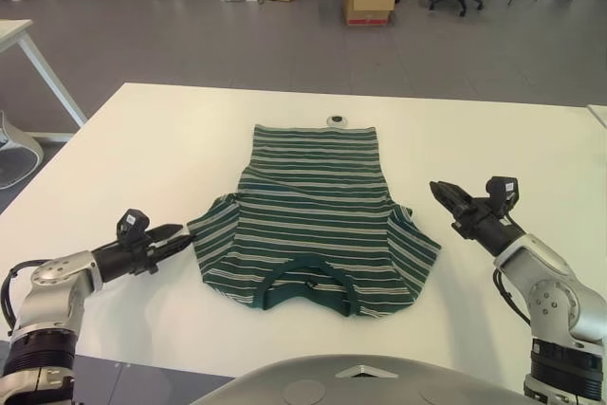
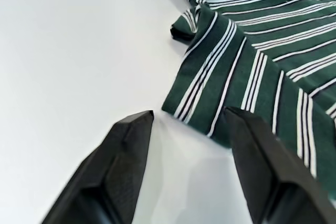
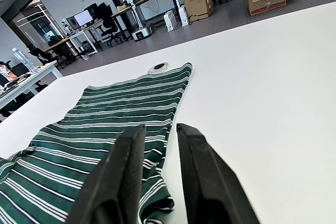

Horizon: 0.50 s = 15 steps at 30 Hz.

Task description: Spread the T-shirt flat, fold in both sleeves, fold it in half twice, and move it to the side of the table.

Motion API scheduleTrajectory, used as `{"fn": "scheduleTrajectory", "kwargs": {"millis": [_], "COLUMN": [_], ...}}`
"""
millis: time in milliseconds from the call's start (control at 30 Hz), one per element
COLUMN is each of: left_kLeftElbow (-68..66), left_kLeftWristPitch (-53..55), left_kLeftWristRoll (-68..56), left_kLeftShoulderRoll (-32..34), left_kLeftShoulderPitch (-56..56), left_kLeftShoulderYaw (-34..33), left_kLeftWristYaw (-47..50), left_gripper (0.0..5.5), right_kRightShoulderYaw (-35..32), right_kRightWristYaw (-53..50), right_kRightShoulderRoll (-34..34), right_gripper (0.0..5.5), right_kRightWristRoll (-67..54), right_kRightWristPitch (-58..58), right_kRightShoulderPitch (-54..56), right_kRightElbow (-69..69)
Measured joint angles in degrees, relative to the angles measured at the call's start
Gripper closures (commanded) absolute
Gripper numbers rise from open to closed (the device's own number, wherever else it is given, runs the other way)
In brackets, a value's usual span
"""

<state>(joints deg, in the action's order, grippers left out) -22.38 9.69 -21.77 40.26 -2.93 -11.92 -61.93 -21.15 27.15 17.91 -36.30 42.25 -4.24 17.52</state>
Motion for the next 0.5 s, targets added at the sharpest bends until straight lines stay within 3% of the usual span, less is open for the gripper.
{"fn": "scheduleTrajectory", "kwargs": {"millis": [67, 367, 500], "left_kLeftElbow": [0.29, 2.72, 4.03], "left_kLeftWristPitch": [-0.24, 0.55, 1.33], "left_kLeftWristRoll": [-0.04, -0.11, -0.37], "left_kLeftShoulderRoll": [-0.65, -2.05, -3.04], "left_kLeftShoulderPitch": [-0.19, -0.9, -1.36], "left_kLeftShoulderYaw": [0.03, 0.69, 0.54], "left_kLeftWristYaw": [0.4, 3.0, 4.48], "left_gripper": [2.99, 4.19, 5.01], "right_kRightShoulderYaw": [0.24, 1.17, 1.99], "right_kRightWristYaw": [0.19, 0.31, 0.7], "right_kRightShoulderRoll": [0.99, 1.87, 1.89], "right_gripper": [4.37, 4.33, 4.33], "right_kRightWristRoll": [0.01, 0.03, 0.04], "right_kRightWristPitch": [-0.01, -0.47, -0.76], "right_kRightShoulderPitch": [0.48, 1.0, 1.03], "right_kRightElbow": [-0.85, -1.72, -1.91]}}
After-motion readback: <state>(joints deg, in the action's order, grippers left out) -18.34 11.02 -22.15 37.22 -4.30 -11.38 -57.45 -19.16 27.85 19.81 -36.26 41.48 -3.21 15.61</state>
